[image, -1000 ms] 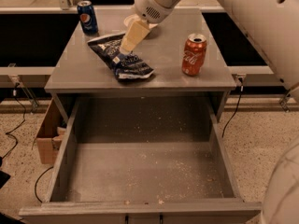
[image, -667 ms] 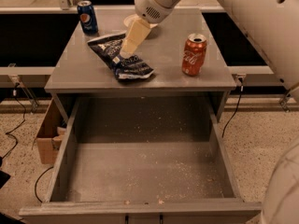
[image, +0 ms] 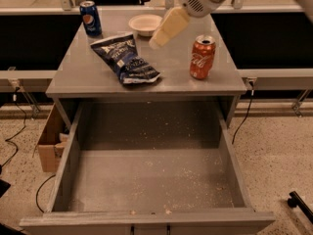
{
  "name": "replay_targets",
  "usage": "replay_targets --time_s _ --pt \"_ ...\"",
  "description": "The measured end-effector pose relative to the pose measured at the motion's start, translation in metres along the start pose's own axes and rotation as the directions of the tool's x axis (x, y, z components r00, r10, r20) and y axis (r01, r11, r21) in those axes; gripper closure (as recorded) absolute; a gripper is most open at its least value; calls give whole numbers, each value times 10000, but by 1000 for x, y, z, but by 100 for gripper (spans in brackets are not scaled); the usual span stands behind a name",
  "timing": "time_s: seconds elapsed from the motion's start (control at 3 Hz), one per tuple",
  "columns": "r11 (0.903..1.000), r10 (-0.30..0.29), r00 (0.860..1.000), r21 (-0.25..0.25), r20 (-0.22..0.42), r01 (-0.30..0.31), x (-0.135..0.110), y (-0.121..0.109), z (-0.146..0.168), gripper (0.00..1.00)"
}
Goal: Pick blue chip bag from top drawer and place on counter
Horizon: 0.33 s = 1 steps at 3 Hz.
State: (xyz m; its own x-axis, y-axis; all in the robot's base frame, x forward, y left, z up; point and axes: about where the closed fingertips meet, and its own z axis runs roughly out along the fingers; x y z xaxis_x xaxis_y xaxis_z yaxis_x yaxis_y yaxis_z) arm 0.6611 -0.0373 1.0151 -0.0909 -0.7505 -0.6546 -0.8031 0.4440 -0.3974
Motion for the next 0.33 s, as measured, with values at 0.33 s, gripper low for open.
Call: replay_targets --time_s 0.33 --pt "9699 2004 9795 1454 -219 -1952 61 -32 -63 0"
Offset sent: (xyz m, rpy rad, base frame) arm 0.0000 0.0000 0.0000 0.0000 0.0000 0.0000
